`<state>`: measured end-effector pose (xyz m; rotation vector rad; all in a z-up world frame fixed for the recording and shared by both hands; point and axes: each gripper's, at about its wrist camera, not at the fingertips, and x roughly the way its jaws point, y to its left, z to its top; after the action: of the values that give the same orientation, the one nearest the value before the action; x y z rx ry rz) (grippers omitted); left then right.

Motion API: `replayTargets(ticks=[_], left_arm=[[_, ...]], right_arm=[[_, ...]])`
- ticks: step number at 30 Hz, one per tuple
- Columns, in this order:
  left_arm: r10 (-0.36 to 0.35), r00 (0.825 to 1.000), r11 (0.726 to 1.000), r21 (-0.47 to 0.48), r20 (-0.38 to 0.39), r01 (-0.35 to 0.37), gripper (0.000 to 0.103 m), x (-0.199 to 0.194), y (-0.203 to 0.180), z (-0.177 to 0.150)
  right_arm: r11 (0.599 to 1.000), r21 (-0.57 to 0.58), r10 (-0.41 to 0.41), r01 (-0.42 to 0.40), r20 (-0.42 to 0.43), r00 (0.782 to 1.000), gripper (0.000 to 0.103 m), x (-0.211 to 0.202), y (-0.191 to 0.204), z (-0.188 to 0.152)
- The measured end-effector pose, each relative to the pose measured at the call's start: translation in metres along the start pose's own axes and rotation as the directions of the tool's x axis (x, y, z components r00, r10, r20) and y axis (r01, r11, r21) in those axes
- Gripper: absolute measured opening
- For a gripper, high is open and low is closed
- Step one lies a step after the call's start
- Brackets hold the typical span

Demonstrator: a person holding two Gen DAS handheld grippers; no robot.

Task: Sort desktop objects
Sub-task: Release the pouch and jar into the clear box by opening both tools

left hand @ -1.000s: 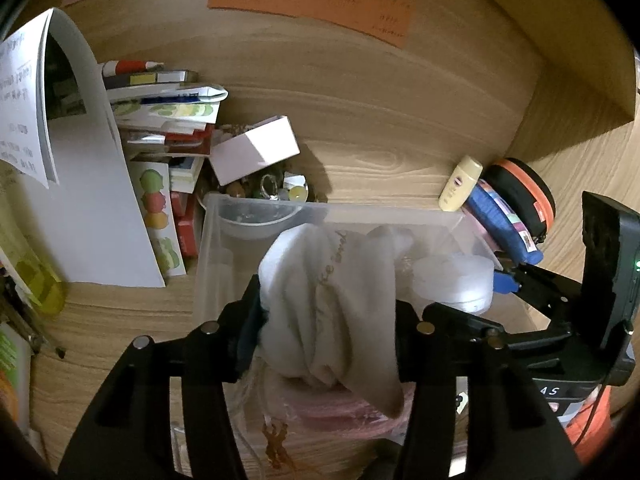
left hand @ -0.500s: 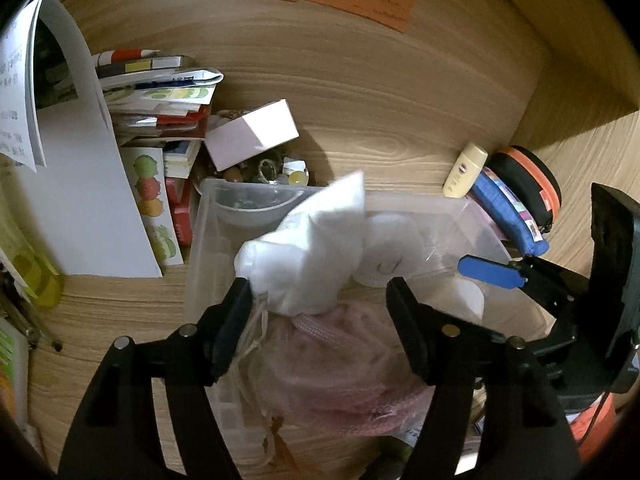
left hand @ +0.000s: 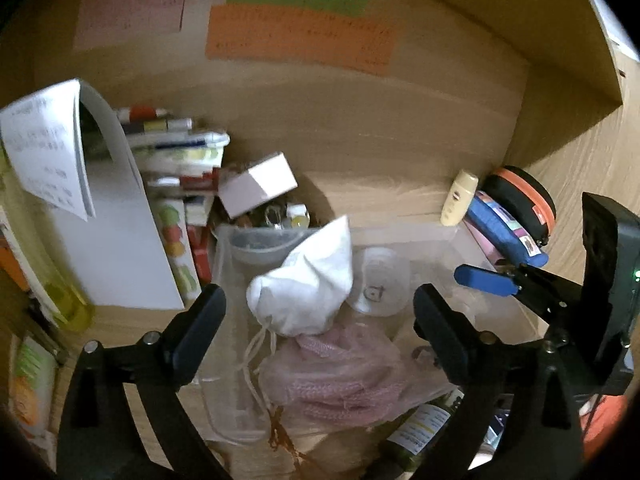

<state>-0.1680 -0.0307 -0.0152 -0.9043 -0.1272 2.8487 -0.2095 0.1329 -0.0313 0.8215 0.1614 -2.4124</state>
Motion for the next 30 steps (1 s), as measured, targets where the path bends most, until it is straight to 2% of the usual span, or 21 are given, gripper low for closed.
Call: replayTargets(ticks=[5,7,8,11,14,21,24,26,27,28,30], left_arm=[[0.048,0.998,0.999,0.004,0.039,-0.048,0.096,-0.003,-0.002,-0.001],[0.058,0.997,0.998,-0.009,0.049,-0.058,0.096,-0.006,0.000,-0.003],[0.058,0.997,0.998,-0.015,0.056,-0.058,0.096,-0.008,0.000,-0.004],[0.067,0.993,0.997,-0.035,0.096,-0.064,0.101,-0.020,0.001,-0.005],[0.082,0.989,0.996,-0.040,0.126,-0.077,0.102,-0.034,-0.001,-0.005],[0.115,0.979,0.993,0.011,0.165,-0.119,0.102,-0.069,-0.010,-0.010],[0.108,0.976,0.993,0.016,0.192,-0.113,0.102,-0.084,-0.011,-0.019],[0.085,0.979,0.996,0.013,0.183,-0.089,0.102,-0.092,-0.010,-0.026],[0.067,0.982,0.998,0.004,0.174,-0.069,0.102,-0.095,-0.008,-0.029],[0.051,0.986,0.999,-0.010,0.161,-0.050,0.102,-0.097,-0.006,-0.033],[0.043,0.990,0.999,-0.028,0.137,-0.040,0.102,-0.099,-0.003,-0.040]], right_arm=[[0.999,-0.017,-0.027,0.027,0.006,1.000,0.074,-0.007,0.003,0.002],[1.000,-0.011,-0.027,0.027,0.011,1.000,0.083,-0.017,0.003,0.003],[1.000,-0.005,-0.017,0.017,0.016,1.000,0.084,-0.021,0.003,0.003],[1.000,-0.008,-0.004,0.005,0.050,0.999,0.085,-0.039,0.006,0.002],[0.998,-0.037,-0.046,0.049,0.081,0.996,0.085,-0.055,0.013,-0.003],[0.998,-0.044,-0.050,0.053,0.068,0.996,0.088,-0.073,0.024,-0.017],[1.000,-0.015,-0.020,0.021,0.081,0.997,0.088,-0.084,0.027,-0.026],[1.000,-0.004,-0.014,0.015,0.095,0.995,0.089,-0.091,0.029,-0.031],[1.000,0.004,-0.012,0.012,0.108,0.994,0.092,-0.096,0.030,-0.035],[1.000,0.016,-0.008,0.006,0.121,0.993,0.100,-0.099,0.031,-0.037],[0.998,0.055,-0.008,0.001,0.127,0.992,0.103,-0.105,0.032,-0.043]])
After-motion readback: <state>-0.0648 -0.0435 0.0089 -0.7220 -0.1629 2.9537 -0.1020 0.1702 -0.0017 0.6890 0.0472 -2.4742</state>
